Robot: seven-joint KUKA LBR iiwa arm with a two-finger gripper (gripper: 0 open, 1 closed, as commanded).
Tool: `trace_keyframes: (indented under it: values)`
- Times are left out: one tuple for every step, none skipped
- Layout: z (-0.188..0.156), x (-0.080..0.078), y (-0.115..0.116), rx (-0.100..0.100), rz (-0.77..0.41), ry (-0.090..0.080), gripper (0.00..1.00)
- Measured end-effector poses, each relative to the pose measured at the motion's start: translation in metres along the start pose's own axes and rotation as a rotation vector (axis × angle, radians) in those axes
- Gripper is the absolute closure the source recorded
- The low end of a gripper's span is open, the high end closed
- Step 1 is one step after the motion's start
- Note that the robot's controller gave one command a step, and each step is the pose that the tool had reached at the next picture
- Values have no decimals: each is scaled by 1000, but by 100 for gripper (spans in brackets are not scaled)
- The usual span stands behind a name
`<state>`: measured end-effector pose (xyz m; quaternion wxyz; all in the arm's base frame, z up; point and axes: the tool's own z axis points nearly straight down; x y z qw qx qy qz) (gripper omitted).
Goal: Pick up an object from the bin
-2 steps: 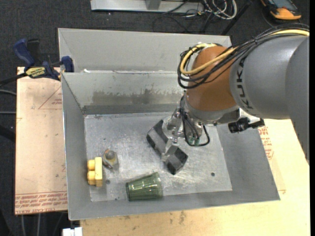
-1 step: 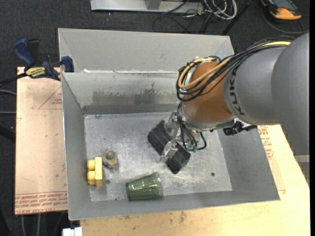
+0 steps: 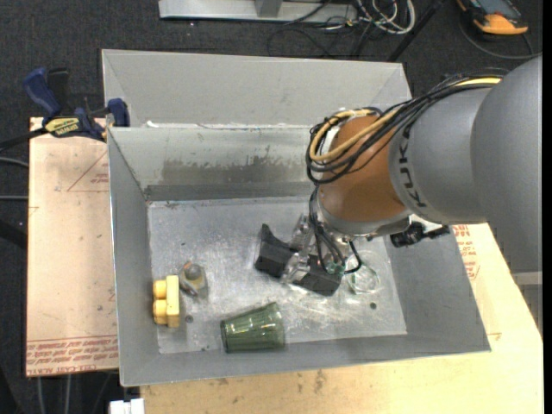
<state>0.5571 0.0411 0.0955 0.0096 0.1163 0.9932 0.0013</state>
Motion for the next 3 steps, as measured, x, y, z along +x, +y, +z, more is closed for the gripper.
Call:
trace_keyframes:
  values:
    - [0,0,0,0,0,0,100]
    - [-2,1,0,1,0,5,100]
    - [-5,3,-1,4,0,18,100]
